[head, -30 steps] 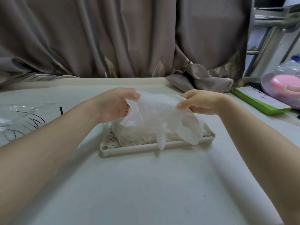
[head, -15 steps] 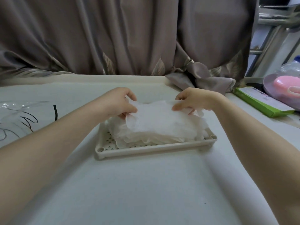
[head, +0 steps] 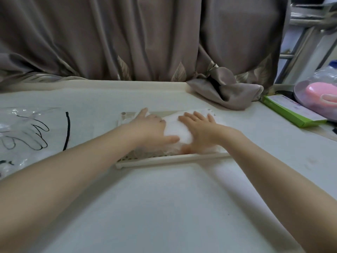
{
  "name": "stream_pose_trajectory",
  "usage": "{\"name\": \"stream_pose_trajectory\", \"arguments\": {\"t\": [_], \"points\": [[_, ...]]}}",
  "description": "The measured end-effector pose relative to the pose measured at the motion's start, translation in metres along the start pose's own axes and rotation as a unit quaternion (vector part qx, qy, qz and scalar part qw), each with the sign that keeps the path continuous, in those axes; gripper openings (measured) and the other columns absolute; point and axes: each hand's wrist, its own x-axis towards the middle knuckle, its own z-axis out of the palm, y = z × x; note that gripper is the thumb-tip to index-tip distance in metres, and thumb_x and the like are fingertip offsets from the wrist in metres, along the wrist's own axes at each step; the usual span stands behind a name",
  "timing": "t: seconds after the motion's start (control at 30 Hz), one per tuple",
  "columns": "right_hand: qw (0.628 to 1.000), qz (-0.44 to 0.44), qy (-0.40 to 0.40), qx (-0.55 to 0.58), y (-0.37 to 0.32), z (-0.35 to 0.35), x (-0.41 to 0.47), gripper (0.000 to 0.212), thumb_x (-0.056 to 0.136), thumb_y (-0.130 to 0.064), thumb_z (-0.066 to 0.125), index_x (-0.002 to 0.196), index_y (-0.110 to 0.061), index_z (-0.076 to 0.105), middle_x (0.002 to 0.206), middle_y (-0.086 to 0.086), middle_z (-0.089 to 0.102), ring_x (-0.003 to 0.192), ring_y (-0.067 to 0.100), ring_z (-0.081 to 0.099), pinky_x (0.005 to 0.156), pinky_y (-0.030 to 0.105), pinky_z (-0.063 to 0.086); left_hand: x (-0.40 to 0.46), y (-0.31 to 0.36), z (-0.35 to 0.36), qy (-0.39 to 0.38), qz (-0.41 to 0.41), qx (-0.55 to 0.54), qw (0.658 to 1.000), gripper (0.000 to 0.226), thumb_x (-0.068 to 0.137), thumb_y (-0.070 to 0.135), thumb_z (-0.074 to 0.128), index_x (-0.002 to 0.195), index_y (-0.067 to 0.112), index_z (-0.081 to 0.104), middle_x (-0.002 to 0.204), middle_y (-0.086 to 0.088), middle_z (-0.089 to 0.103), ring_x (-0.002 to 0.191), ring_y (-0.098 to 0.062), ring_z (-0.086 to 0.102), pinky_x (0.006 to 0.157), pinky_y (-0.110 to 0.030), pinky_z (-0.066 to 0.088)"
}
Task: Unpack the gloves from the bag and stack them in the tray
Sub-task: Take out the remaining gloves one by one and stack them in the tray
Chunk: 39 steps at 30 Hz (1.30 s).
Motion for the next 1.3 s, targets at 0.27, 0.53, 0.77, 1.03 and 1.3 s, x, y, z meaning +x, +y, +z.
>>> {"name": "stream_pose_trajectory", "arguments": {"t": [0.27, 0.53, 0.77, 1.03, 1.3], "points": [[0.987, 0.130, 0.010, 0.097, 0.011, 0.008, -0.019, 0.119, 0.062, -0.082, 0.052, 0.150, -0.021, 0.000, 0.159, 0.000, -0.003, 0.146, 0.022, -0.009, 0.116, 0.050, -0.003, -0.021, -0.009, 0.015, -0.021, -0.054, -0.162, 0.985, 0.097, 0.077, 0.073, 0.045, 0.149, 0.019, 0.008, 0.158, -0.002, 0.006, 0.145, -0.020, -0.003, 0.117, -0.043, 0.000], [0.922, -0.122, 0.273, 0.247, -0.099, -0.023, -0.032, 0.041, 0.086, -0.043, 0.058, 0.115, -0.014, 0.061, 0.142, 0.008, 0.043, 0.136, 0.024, 0.030, 0.109, 0.030, 0.024, -0.102, -0.068, -0.003, 0.272, -0.020, -0.235, 0.933, 0.023, 0.091, 0.008, 0.052, 0.110, 0.005, 0.064, 0.120, -0.010, 0.059, 0.116, -0.023, 0.051, 0.096, -0.018, 0.028], [0.939, -0.221, 0.143, 0.221, -0.226, -0.016, -0.012, 0.031, 0.096, -0.017, 0.050, 0.124, -0.008, 0.056, 0.128, 0.007, 0.058, 0.116, 0.023, 0.053, 0.088, 0.021, 0.035, -0.165, -0.115, 0.016, 0.334, -0.180, -0.196, 0.904, 0.033, 0.082, 0.012, 0.042, 0.092, 0.018, 0.073, 0.132, -0.010, 0.052, 0.130, -0.037, 0.034, 0.111, -0.046, 0.020], [0.963, -0.085, 0.099, 0.235, -0.259, -0.002, 0.008, 0.024, 0.087, -0.023, 0.061, 0.103, -0.006, 0.064, 0.101, 0.008, 0.065, 0.096, 0.024, 0.058, 0.074, 0.030, 0.045, -0.183, -0.145, 0.061, 0.166, -0.325, -0.309, 0.878, 0.029, 0.089, 0.016, 0.050, 0.113, 0.006, 0.062, 0.136, -0.018, 0.042, 0.116, -0.033, 0.050, 0.095, -0.034, 0.039], [0.862, 0.009, 0.161, 0.481, -0.216, -0.014, 0.004, 0.024, 0.092, -0.021, 0.054, 0.069, -0.016, 0.061, 0.062, -0.003, 0.053, 0.054, 0.011, 0.044, 0.051, 0.025, 0.033, -0.168, -0.115, 0.062, 0.127, -0.162, -0.383, 0.900, 0.046, 0.088, 0.048, 0.054, 0.121, 0.016, 0.055, 0.127, -0.001, 0.047, 0.118, -0.016, 0.046, 0.087, -0.025, 0.034]]}}
